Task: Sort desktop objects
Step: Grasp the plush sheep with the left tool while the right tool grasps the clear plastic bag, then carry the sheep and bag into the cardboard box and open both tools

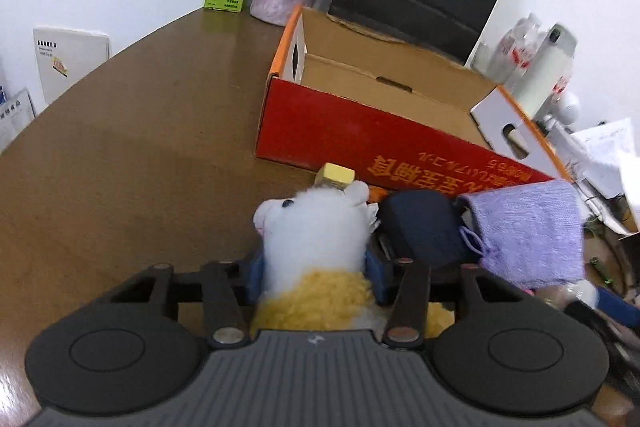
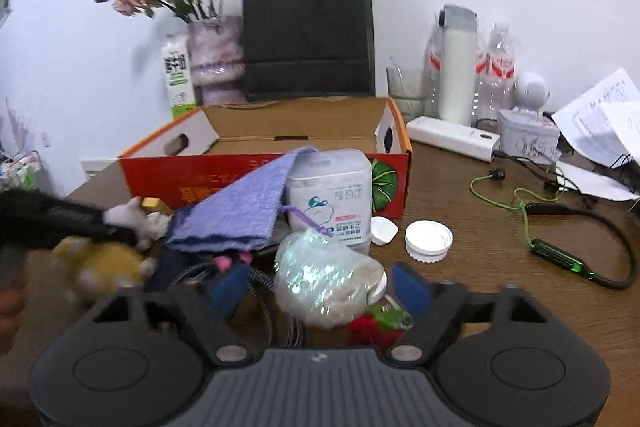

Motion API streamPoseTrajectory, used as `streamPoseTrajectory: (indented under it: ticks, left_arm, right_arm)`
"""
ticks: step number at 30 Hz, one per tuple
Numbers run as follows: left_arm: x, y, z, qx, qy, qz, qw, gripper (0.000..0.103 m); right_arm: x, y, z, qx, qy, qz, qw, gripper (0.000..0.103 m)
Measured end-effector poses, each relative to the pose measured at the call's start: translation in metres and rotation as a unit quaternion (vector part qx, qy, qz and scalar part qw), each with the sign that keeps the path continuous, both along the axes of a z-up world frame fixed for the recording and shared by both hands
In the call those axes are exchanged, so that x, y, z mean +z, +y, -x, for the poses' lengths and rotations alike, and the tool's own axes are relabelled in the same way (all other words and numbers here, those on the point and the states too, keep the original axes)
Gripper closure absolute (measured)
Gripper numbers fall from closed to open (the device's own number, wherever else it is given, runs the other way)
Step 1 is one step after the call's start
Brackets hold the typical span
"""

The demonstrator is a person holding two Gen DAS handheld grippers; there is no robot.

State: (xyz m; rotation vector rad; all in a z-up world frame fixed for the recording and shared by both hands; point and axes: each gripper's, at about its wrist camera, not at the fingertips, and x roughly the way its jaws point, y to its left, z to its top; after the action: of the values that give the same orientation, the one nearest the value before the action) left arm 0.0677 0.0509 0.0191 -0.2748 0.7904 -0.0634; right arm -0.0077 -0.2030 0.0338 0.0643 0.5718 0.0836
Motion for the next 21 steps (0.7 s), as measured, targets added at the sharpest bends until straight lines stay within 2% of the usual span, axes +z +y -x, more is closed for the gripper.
streamPoseTrajectory:
  ticks: [1, 2, 5, 7, 11, 14, 16, 19, 21]
  left_arm:
    - [0.001, 0.000, 0.008, 0.002, -0.004, -0.003, 1.0000, 0.057]
    - [0.004, 0.000, 0.015, 0.002, -0.011, -0.006, 0.9999, 0.057]
    - [0.018, 0.001, 0.042, -0.002, -0.032, 0.005, 0.9995, 0.059]
    - [0.031, 0.005, 0.058, -0.008, -0.046, 0.022, 0.9986, 0.059]
    - [0.067, 0.008, 0.070, -0.007, -0.098, 0.026, 0.9948, 0.059]
    - [0.100, 0.008, 0.051, -0.019, -0.128, 0.032, 0.9910, 0.059]
    - [0.123, 0.003, 0.026, -0.027, -0.145, 0.016, 0.9890, 0.059]
    - [0.146, -0.008, -0.032, -0.032, -0.139, -0.012, 0.9897, 0.059]
    - [0.146, -0.016, -0.079, -0.032, -0.112, -0.039, 0.9924, 0.059]
  right_arm:
    - [-0.003, 0.000, -0.006, -0.001, 0.010, -0.002, 1.000, 0.064]
    - [-0.006, -0.001, -0.011, -0.002, 0.021, -0.004, 1.000, 0.065]
    - [-0.003, -0.005, -0.004, -0.006, 0.014, -0.012, 1.000, 0.071]
    - [0.008, -0.007, 0.013, -0.008, -0.008, -0.012, 1.000, 0.071]
    - [0.043, -0.016, 0.043, -0.013, -0.059, -0.014, 0.998, 0.071]
    - [0.073, -0.021, 0.043, -0.006, -0.096, -0.012, 0.995, 0.071]
    - [0.088, -0.025, 0.031, 0.001, -0.107, -0.010, 0.994, 0.071]
    - [0.108, -0.031, -0.012, 0.022, -0.103, -0.022, 0.994, 0.070]
    - [0.118, -0.035, -0.055, 0.028, -0.090, -0.028, 0.995, 0.070]
